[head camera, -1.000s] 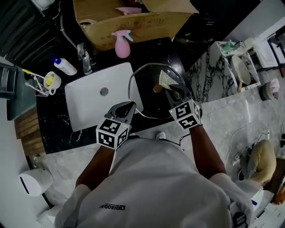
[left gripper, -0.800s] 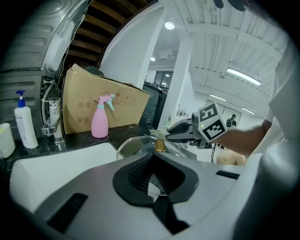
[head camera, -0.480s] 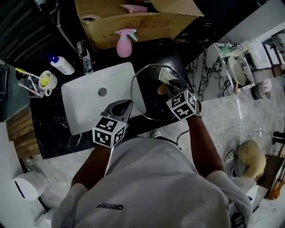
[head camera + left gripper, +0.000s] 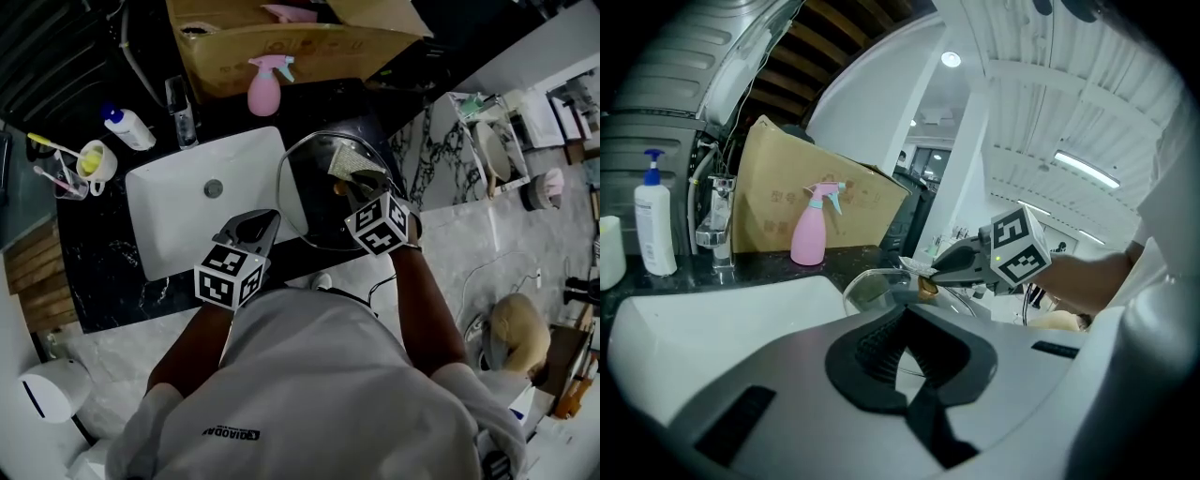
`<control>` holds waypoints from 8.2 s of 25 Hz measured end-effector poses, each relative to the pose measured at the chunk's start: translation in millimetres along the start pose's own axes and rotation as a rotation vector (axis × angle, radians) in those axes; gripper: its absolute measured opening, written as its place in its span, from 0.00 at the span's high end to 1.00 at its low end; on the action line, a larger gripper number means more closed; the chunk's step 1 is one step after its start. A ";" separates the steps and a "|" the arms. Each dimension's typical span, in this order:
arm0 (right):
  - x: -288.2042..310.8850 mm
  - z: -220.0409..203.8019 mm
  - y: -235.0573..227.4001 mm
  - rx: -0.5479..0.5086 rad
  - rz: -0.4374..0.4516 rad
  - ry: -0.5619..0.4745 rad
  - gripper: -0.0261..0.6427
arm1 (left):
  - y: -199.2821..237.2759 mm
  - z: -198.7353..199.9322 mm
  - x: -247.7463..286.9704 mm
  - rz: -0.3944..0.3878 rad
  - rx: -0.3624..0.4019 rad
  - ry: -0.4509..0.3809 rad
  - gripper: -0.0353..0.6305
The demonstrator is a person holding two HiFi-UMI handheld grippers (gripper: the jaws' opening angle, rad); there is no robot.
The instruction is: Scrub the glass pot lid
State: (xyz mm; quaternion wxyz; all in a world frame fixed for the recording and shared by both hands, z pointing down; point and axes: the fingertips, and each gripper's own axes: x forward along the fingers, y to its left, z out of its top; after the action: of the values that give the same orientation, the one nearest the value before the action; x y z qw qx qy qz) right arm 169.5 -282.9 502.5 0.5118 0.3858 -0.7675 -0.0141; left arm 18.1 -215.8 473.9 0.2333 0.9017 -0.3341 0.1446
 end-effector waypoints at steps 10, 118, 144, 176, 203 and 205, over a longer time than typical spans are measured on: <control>-7.8 4.6 28.7 -0.019 0.048 -0.007 0.84 | -1.3 -2.1 -2.7 -0.014 0.001 -0.003 0.93; 50.7 78.9 92.9 -0.030 0.311 0.102 0.84 | 59.0 -17.9 -96.1 0.127 -0.083 -0.066 0.93; 5.7 24.8 151.1 -0.539 0.442 -0.115 0.84 | -2.1 -30.5 -66.9 0.167 -0.240 -0.103 0.93; -30.1 -33.1 150.6 -0.308 0.370 -0.202 0.83 | -41.8 -33.7 -18.5 0.013 -0.114 0.013 0.93; -41.3 -44.1 160.3 0.184 0.202 -0.143 0.83 | -37.3 -39.0 -10.2 -0.206 -0.013 0.135 0.93; -43.0 -44.5 164.1 0.181 0.210 -0.126 0.83 | -39.9 -38.7 -10.1 -0.221 -0.004 0.138 0.93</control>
State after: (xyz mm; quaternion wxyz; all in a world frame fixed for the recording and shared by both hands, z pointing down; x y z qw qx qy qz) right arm 117.8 -125.0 558.7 0.4242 0.3461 -0.8325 0.0846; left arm 33.4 -163.7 489.6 0.2721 0.9205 -0.2162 0.1788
